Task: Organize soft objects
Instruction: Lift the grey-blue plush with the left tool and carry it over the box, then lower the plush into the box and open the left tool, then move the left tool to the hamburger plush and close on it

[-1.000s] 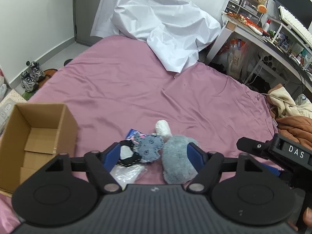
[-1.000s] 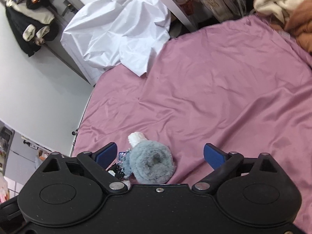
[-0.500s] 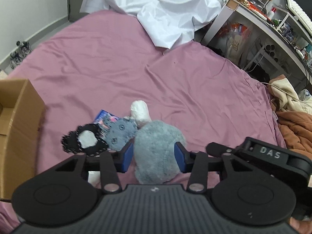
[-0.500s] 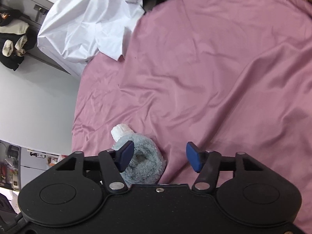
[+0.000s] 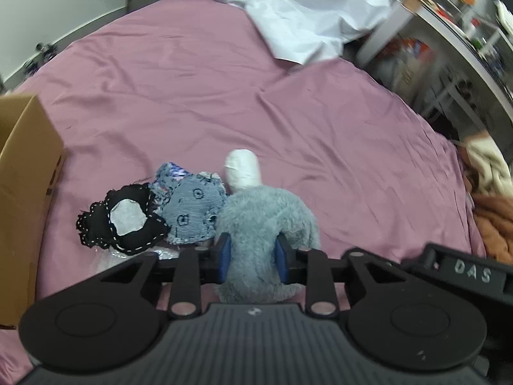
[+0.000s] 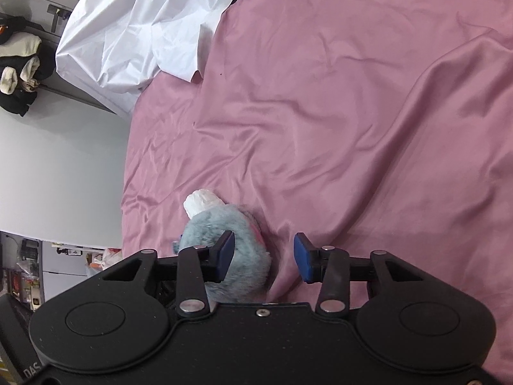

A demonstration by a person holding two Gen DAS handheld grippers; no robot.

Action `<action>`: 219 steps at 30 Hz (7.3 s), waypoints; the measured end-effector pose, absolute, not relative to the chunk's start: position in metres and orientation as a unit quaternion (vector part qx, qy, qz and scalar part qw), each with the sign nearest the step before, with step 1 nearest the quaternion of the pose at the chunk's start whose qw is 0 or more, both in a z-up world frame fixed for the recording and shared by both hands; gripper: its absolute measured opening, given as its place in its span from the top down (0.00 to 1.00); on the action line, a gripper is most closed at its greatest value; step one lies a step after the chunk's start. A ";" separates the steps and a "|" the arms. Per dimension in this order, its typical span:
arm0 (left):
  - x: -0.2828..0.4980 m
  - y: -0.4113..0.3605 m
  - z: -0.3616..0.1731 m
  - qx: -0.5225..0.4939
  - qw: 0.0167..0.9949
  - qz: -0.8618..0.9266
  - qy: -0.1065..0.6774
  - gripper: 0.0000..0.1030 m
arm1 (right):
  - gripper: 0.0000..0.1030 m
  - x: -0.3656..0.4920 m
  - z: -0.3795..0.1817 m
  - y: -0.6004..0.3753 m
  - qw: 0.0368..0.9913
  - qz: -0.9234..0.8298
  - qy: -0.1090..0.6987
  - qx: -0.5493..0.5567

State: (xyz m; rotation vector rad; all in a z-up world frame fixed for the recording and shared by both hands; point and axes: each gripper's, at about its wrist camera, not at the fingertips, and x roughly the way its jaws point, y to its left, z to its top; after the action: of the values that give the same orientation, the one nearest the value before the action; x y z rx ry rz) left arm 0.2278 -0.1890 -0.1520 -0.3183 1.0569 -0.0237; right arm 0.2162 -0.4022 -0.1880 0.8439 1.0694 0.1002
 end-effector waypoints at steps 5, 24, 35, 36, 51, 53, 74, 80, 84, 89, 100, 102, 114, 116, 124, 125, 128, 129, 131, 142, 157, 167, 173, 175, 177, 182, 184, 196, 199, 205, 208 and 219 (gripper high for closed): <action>0.229 -0.179 -0.155 -0.176 0.850 -0.013 0.496 0.78 | 0.59 0.220 -0.191 -0.392 0.774 0.062 0.498 0.386; 0.205 -0.154 -0.128 -0.227 0.843 -0.044 0.486 0.81 | 0.80 0.217 -0.188 -0.376 0.773 0.111 0.498 0.376; 0.188 -0.132 -0.103 -0.201 0.858 -0.035 0.471 0.81 | 0.83 0.204 -0.162 -0.354 0.790 0.154 0.478 0.352; 0.187 -0.131 -0.100 -0.200 0.860 -0.032 0.469 0.81 | 0.83 0.203 -0.160 -0.352 0.791 0.156 0.477 0.351; 0.165 -0.086 -0.064 -0.180 0.881 -0.005 0.437 0.81 | 0.83 0.184 -0.134 -0.308 0.809 0.208 0.429 0.343; 0.162 -0.081 -0.062 -0.177 0.883 -0.001 0.434 0.81 | 0.83 0.181 -0.132 -0.302 0.811 0.214 0.424 0.342; 0.142 -0.010 -0.046 -0.177 0.899 0.033 0.399 0.81 | 0.83 0.175 -0.121 -0.230 0.819 0.279 0.385 0.322; 0.143 0.012 -0.052 -0.179 0.898 0.042 0.399 0.82 | 0.81 0.178 -0.126 -0.207 0.813 0.281 0.391 0.328; 0.146 0.032 -0.058 -0.187 0.896 0.046 0.401 0.82 | 0.81 0.181 -0.126 -0.190 0.812 0.283 0.396 0.321; 0.155 0.055 -0.070 -0.199 0.889 0.055 0.410 0.82 | 0.79 0.189 -0.133 -0.172 0.809 0.289 0.404 0.314; 0.183 0.084 -0.101 -0.204 0.874 0.073 0.435 0.83 | 0.77 0.194 -0.136 -0.153 0.815 0.279 0.411 0.298; 0.189 0.086 -0.107 -0.206 0.871 0.076 0.439 0.83 | 0.76 0.195 -0.137 -0.157 0.817 0.268 0.412 0.301; 0.216 0.088 -0.130 -0.192 0.857 0.112 0.466 0.80 | 0.75 0.200 -0.145 -0.171 0.817 0.243 0.418 0.315; 0.217 0.087 -0.132 -0.180 0.858 0.117 0.466 0.80 | 0.75 0.201 -0.145 -0.172 0.816 0.243 0.419 0.317; 0.217 0.087 -0.125 -0.166 0.855 0.135 0.471 0.61 | 0.75 0.202 -0.147 -0.178 0.814 0.232 0.422 0.326; 0.216 0.086 -0.121 -0.163 0.857 0.136 0.470 0.53 | 0.75 0.202 -0.146 -0.178 0.814 0.232 0.422 0.326; 0.211 0.084 -0.106 -0.151 0.864 0.140 0.460 0.41 | 0.75 0.201 -0.145 -0.178 0.815 0.232 0.421 0.325; 0.209 0.083 -0.101 -0.148 0.866 0.140 0.456 0.38 | 0.74 0.200 -0.144 -0.178 0.815 0.232 0.420 0.324; 0.205 0.081 -0.092 -0.144 0.869 0.141 0.451 0.31 | 0.72 0.199 -0.142 -0.179 0.817 0.231 0.421 0.320; 0.174 0.075 -0.055 -0.138 0.872 0.136 0.449 0.12 | 0.44 0.180 -0.115 -0.191 0.842 0.231 0.411 0.261; 0.126 0.050 -0.026 -0.137 0.905 0.105 0.388 0.00 | 0.13 0.144 -0.071 -0.215 0.874 0.251 0.379 0.171; 0.100 0.024 -0.024 -0.154 0.919 0.066 0.358 0.00 | 0.08 0.127 -0.069 -0.249 0.884 0.248 0.373 0.136; 0.089 0.007 -0.023 -0.140 0.922 0.059 0.355 0.00 | 0.08 0.120 -0.070 -0.264 0.883 0.246 0.373 0.142; 0.085 0.002 -0.023 -0.133 0.922 0.059 0.360 0.00 | 0.08 0.117 -0.069 -0.267 0.883 0.250 0.372 0.140; 0.081 -0.005 -0.024 -0.118 0.920 0.058 0.369 0.00 | 0.07 0.114 -0.068 -0.269 0.883 0.254 0.372 0.134; 0.072 -0.012 -0.029 -0.122 0.913 0.048 0.386 0.00 | 0.03 0.106 -0.069 -0.282 0.882 0.258 0.374 0.127; 0.068 -0.017 -0.031 -0.114 0.913 0.049 0.389 0.00 | 0.00 0.104 -0.069 -0.288 0.883 0.255 0.373 0.130; 0.057 -0.046 -0.040 -0.097 0.906 0.044 0.411 0.00 | 0.00 0.095 -0.074 -0.306 0.875 0.255 0.390 0.127; 0.056 -0.050 -0.042 -0.099 0.905 0.042 0.412 0.00 | 0.00 0.093 -0.075 -0.308 0.874 0.251 0.395 0.127; 0.055 -0.055 -0.049 -0.095 0.905 0.049 0.411 0.00 | 0.00 0.096 -0.082 -0.312 0.876 0.226 0.409 0.123; 0.056 -0.055 -0.056 -0.103 0.905 0.044 0.409 0.00 | 0.00 0.098 -0.084 -0.313 0.873 0.226 0.414 0.125; 0.068 -0.069 -0.088 -0.127 0.898 0.031 0.421 0.08 | 0.08 0.115 -0.092 -0.300 0.859 0.242 0.439 0.107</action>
State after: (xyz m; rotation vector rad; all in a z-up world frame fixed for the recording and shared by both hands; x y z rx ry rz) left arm 0.0677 -0.0691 -0.0880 -0.2627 0.8712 0.0636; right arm 0.1154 -0.2996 -0.0918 0.2238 0.9212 0.5089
